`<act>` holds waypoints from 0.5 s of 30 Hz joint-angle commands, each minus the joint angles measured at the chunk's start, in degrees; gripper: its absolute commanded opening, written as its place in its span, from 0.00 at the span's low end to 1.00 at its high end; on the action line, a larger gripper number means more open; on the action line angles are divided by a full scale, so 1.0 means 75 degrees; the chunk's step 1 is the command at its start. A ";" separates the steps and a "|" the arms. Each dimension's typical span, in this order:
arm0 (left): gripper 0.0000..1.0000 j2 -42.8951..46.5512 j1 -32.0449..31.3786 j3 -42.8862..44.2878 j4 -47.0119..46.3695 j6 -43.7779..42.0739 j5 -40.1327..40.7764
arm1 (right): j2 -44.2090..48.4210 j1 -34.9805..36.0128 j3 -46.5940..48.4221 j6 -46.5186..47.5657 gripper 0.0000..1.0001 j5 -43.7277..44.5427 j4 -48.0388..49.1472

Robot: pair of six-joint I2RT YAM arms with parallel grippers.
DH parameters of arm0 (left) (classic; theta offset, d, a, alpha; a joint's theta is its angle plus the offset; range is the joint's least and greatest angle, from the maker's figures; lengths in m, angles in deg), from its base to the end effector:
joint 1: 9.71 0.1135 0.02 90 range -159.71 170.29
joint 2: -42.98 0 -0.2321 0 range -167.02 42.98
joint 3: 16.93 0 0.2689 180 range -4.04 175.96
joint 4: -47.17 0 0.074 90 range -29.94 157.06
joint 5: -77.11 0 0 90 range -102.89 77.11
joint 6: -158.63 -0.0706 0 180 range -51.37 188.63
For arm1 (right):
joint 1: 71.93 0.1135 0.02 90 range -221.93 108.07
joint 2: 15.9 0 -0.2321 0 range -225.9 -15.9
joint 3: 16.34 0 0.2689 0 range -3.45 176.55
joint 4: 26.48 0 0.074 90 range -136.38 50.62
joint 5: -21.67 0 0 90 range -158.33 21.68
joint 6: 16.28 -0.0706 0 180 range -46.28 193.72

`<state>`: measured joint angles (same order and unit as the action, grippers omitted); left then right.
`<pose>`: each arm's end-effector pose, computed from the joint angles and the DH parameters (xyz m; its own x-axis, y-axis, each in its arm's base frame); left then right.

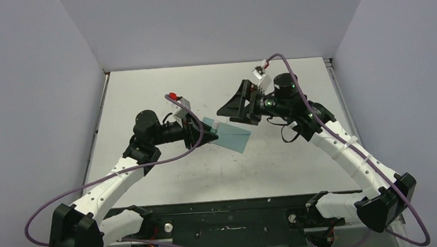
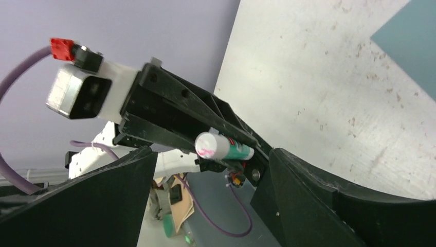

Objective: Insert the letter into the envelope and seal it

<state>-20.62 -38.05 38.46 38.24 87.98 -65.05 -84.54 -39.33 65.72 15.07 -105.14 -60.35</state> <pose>0.2378 -0.1916 0.2845 -0.3163 -0.0603 -0.9467 0.9342 0.1538 -0.3219 0.2462 0.2077 0.3465 -0.9254 0.2198 -0.3087 -0.2191 0.3543 0.9091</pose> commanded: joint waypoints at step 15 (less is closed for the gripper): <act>0.00 -0.0116 0.0052 0.0695 -0.0184 -0.0072 -0.0353 | -0.1441 0.0823 0.2778 0.3571 0.46 0.0569 -0.2600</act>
<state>-21.40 -38.05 40.73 37.38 88.81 -66.86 -95.12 -33.41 84.12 38.76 -102.19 -77.59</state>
